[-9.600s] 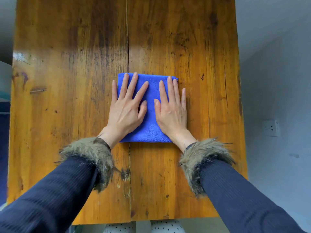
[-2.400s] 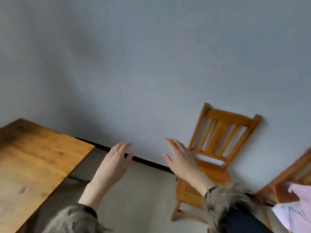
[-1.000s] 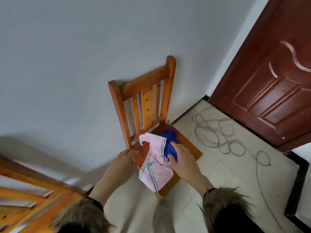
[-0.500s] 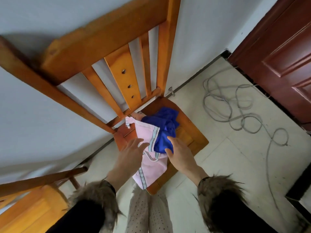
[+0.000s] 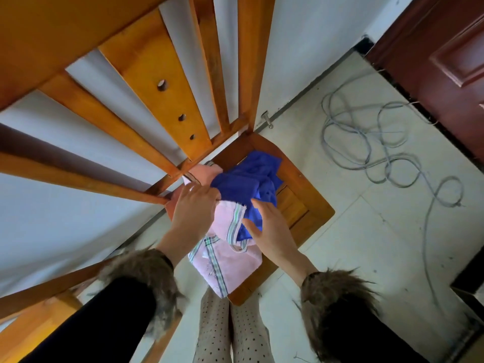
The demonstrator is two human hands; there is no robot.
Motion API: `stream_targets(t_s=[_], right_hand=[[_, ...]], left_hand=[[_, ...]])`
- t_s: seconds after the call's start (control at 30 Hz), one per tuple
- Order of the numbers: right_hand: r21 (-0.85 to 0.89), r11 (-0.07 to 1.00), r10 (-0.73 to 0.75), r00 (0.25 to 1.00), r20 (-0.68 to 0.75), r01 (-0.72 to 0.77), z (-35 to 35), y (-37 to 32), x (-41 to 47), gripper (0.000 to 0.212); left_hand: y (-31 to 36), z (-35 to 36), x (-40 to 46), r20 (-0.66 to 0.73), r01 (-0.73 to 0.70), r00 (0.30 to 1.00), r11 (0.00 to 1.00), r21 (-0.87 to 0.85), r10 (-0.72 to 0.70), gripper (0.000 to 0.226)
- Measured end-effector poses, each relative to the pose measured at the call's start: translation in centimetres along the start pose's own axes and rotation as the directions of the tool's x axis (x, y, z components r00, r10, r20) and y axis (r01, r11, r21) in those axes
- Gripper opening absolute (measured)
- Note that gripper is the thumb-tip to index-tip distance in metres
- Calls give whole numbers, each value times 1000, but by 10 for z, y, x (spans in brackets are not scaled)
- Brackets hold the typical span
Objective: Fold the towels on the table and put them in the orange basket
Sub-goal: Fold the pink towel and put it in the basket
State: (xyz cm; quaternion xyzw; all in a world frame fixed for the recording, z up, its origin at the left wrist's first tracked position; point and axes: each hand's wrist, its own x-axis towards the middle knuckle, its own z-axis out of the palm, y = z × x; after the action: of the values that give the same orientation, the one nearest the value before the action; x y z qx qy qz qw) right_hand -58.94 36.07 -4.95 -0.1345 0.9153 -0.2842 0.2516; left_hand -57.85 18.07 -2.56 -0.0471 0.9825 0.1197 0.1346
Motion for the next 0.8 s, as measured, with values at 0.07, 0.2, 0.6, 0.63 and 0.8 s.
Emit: stream_targets(t_s=[0.07, 0.2, 0.6, 0.63, 0.8], right_hand=[[14, 1000, -16, 1000, -9, 16, -5, -10, 1, 58], [103, 994, -25, 990, -140, 39, -21, -39, -7, 30], [225, 964, -94, 972, -217, 143, -115, -118, -64, 20], [249, 953, -112, 966, -231, 170, -123, -126, -69, 18], [291, 900, -223, 917, -332, 324, -163, -174, -96, 8]], left_hand=[[4, -18, -12, -82, -37, 996, 991, -126, 26, 10], [14, -64, -25, -200, -110, 978, 966, -236, 62, 4], [17, -192, -97, -336, -90, 938, 880, -467, -82, 11], [18, -203, -103, -359, -98, 930, 883, -460, -84, 12], [28, -264, -148, -494, -197, 869, 901, -386, -21, 12]])
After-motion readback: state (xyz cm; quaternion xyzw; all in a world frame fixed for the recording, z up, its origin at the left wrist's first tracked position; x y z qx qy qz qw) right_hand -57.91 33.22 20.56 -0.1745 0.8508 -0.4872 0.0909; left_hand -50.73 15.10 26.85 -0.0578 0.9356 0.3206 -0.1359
